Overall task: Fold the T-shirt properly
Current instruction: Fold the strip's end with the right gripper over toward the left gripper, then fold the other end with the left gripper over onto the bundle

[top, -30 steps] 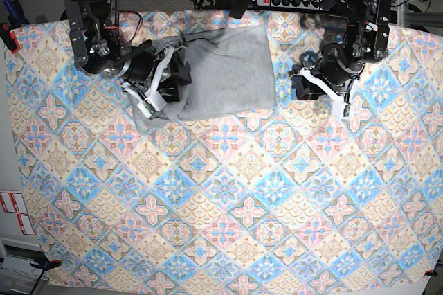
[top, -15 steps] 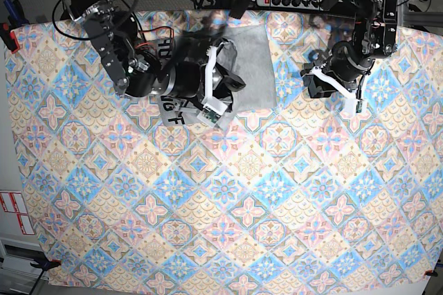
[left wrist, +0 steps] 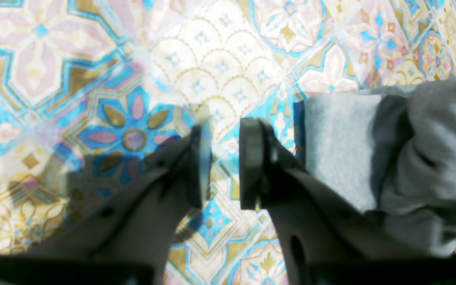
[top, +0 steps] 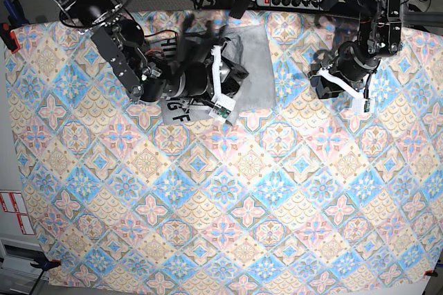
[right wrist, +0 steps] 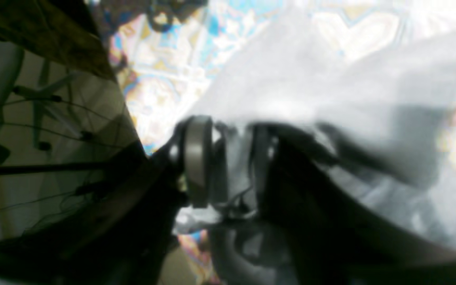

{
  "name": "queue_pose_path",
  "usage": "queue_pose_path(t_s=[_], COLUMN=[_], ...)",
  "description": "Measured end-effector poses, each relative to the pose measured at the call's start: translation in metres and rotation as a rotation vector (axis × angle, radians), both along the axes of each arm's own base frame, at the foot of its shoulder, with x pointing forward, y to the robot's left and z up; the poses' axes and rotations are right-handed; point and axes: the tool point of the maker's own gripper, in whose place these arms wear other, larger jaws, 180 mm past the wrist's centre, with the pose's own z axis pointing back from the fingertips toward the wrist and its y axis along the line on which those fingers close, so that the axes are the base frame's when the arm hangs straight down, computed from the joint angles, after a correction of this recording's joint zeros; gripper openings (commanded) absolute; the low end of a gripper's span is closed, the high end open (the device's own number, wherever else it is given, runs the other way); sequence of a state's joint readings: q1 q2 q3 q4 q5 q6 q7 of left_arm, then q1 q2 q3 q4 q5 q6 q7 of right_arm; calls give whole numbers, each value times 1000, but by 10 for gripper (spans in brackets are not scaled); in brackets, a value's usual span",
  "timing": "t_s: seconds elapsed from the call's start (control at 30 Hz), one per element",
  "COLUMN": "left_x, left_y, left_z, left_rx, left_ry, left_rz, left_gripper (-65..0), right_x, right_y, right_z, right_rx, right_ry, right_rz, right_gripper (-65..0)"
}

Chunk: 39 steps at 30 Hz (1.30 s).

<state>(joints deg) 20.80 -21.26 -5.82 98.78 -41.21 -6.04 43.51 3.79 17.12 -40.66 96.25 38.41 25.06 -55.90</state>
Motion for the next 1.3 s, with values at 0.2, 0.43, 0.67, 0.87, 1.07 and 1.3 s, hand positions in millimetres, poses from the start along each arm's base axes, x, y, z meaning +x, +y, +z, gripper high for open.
queue_pose_path(t_s=[0.2,0.43,0.67,0.87,1.07,1.3], left_x=[0,-6,-16,-8,-6,-27], left_y=[-1,-18,-51,-70,-93,-134], left_z=[0,-6,-14,8,21,14], left_rx=[0,-11,-42,-70,-100,-146], left_ry=[1,23,53,-12,-52,-10], left_rz=[-3,-51,-135,-180,-210,-323], left_gripper=[-541,-541,-541,-541,-540,-541], right_x=[9,21,32,-18,-28,25], right_y=[-10,-41,-64,-53,-43,-85], right_z=[1,-8,-34,-77,-78,-64], right_rx=[-2,-52,-147,-233,-247,-217], right_ry=[-7,-10,1,141,141,115], right_rz=[-36,-135,-177,-51,17,-211], right_gripper=[-454,-454,-454,-454,-454,-454])
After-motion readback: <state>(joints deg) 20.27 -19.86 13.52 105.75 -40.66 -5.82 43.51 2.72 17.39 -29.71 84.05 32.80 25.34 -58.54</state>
